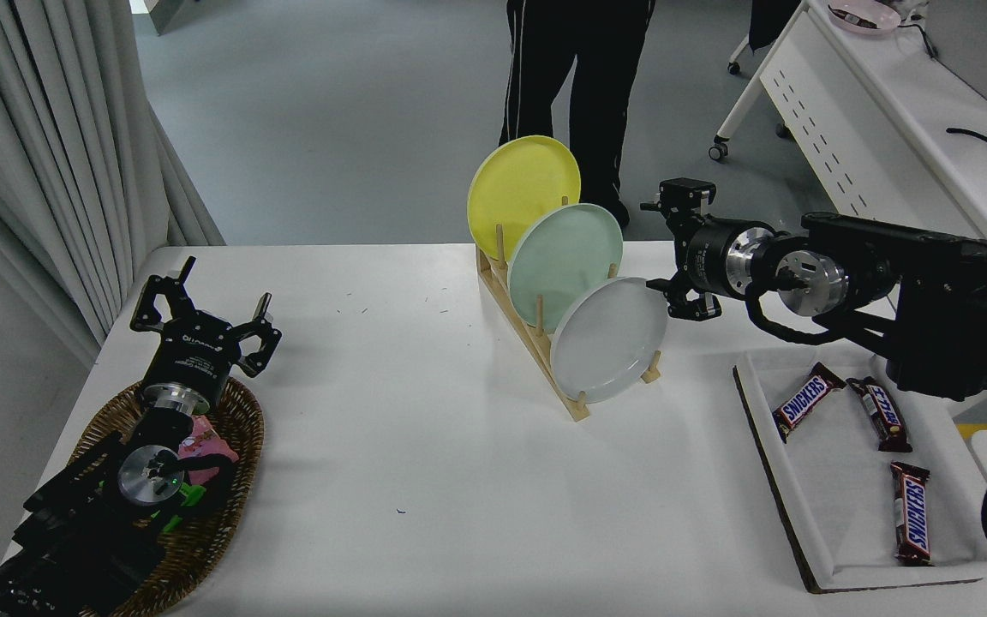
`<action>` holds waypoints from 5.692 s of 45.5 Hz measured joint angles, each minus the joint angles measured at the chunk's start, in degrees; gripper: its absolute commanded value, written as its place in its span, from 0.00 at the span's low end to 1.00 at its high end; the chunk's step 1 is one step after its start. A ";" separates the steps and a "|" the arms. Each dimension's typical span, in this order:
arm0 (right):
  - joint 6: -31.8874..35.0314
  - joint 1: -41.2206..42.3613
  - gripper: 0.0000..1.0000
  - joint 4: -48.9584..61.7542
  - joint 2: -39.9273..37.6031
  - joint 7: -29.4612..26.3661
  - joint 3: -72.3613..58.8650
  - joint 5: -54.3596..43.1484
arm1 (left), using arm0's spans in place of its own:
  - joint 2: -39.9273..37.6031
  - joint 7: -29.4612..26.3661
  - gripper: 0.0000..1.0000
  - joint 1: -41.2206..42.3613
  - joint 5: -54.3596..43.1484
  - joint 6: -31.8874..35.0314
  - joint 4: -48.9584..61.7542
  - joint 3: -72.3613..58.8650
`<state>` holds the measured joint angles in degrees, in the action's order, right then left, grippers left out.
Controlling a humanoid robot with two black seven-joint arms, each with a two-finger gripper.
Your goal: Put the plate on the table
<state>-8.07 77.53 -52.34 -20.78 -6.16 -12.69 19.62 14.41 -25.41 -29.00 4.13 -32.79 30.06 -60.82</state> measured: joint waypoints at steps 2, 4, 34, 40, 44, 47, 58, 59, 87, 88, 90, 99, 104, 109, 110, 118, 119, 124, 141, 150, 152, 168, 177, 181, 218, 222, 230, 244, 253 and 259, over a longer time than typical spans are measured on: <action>-0.25 0.00 1.00 0.40 0.79 -0.67 0.24 -0.65 | 0.00 0.00 1.00 0.00 0.00 0.00 0.00 0.00; -0.48 0.00 1.00 0.92 1.58 -1.36 0.43 -1.36 | 0.00 0.00 1.00 0.00 0.00 0.00 0.00 0.00; 1.86 0.24 0.72 3.95 7.11 -6.08 -0.05 -4.66 | 0.00 -0.01 1.00 0.00 0.00 0.00 0.00 0.00; 2.00 0.30 0.64 4.04 7.25 -6.46 -0.09 -4.76 | 0.00 -0.04 1.00 0.00 0.00 0.00 0.00 0.00; 1.82 0.34 0.64 4.05 7.26 -6.62 -0.10 -4.79 | 0.00 -0.04 1.00 0.00 0.00 0.01 0.00 0.00; 1.58 0.36 0.64 4.07 7.26 -6.71 -0.08 -4.80 | 0.00 -0.04 1.00 0.00 0.00 0.01 0.00 0.00; -0.16 0.34 0.60 4.10 7.13 -6.86 0.25 -4.70 | 0.00 -0.03 1.00 0.00 0.00 0.01 0.00 0.00; -0.44 0.27 0.60 4.12 7.09 -6.87 0.27 -4.68 | 0.00 -0.03 1.00 0.00 0.00 0.01 0.00 0.00; -1.82 -0.12 0.41 3.85 6.53 -6.96 0.47 -4.06 | 0.00 0.00 1.00 0.00 0.00 0.01 0.00 0.00; -1.82 -0.15 0.40 3.84 6.52 -6.97 0.47 -4.05 | 0.00 0.00 1.00 0.00 0.00 0.01 0.00 0.00; -1.82 -0.21 0.38 3.81 6.51 -6.97 0.47 -4.04 | 0.00 0.00 1.00 0.00 0.00 0.01 0.00 0.00; -1.83 -0.64 0.38 3.76 6.48 -6.99 0.64 -3.95 | 0.00 -0.01 1.00 0.00 0.00 0.01 0.00 0.00; -1.80 -1.05 0.38 3.71 6.46 -7.00 0.99 -3.86 | 0.00 -0.01 1.00 0.00 0.00 0.01 0.00 0.00; -1.78 -1.47 0.36 3.60 6.39 -7.00 1.49 -3.79 | 0.00 -0.01 1.00 0.00 0.00 0.01 0.00 0.00; -1.78 -1.54 0.35 3.56 6.35 -7.00 1.55 -3.78 | 0.00 -0.01 1.00 0.00 0.00 0.01 0.00 0.00; -1.55 -1.98 0.31 3.32 5.86 -7.22 2.36 -3.75 | 0.00 -0.01 1.00 0.00 0.00 0.01 0.00 0.00; -1.52 -2.02 0.31 3.30 5.81 -7.26 2.46 -3.75 | 0.00 -0.01 1.00 0.00 0.00 0.01 0.00 0.00; -1.40 -2.24 0.30 3.16 5.54 -7.48 3.05 -3.73 | 0.00 -0.01 1.00 0.00 0.00 0.01 0.00 0.00; -1.01 -2.59 0.23 2.97 4.28 -7.75 4.86 -3.82 | 0.00 -0.04 1.00 0.00 0.00 0.03 0.00 0.00; -0.94 -2.86 0.21 3.14 3.86 -8.01 5.26 -3.99 | 0.00 -0.04 1.00 0.00 0.00 0.03 0.00 0.00; -0.93 -2.92 0.21 3.16 3.82 -8.05 5.33 -4.02 | 0.00 -0.04 1.00 0.00 0.00 0.03 0.00 0.00; -0.90 -3.18 0.19 3.33 3.68 -8.22 5.52 -4.13 | 0.00 -0.01 1.00 0.00 0.00 0.02 0.00 0.00; -0.89 -3.21 0.19 3.36 3.83 -8.24 5.64 -4.14 | 0.00 -0.01 1.00 0.00 0.00 0.00 0.00 0.00; -0.89 -3.21 0.19 3.37 3.89 -8.24 5.83 -4.14 | 0.00 -0.01 1.00 0.00 0.00 0.00 0.00 0.00; -0.74 -3.43 0.00 3.40 4.17 -8.24 6.43 -4.22 | 0.00 -0.02 1.00 0.00 0.00 0.00 0.00 0.00; -0.62 -3.43 0.00 3.38 4.17 -8.25 6.47 -4.16 | 0.00 -0.02 1.00 0.00 0.00 0.00 0.00 0.00; -0.36 -3.18 0.00 3.28 4.12 -8.53 6.50 -4.10 | 0.00 -0.02 1.00 0.00 0.00 0.00 0.00 0.00; 0.23 0.06 0.00 2.09 1.85 -12.67 8.49 -3.87 | 0.00 -0.02 1.00 0.00 -0.01 0.00 0.00 0.00; 0.27 3.32 0.00 -1.10 -0.86 -15.93 11.30 -1.68 | 0.00 -0.02 1.00 0.00 0.00 0.00 0.00 0.00; -0.09 5.43 0.00 -3.83 -2.35 -17.27 12.68 2.36 | 0.00 -0.02 1.00 0.00 0.00 0.00 0.00 0.00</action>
<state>-8.16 82.95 -56.17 -23.13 -23.44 -0.01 21.98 14.41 -25.42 -29.00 4.13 -32.79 30.06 -60.82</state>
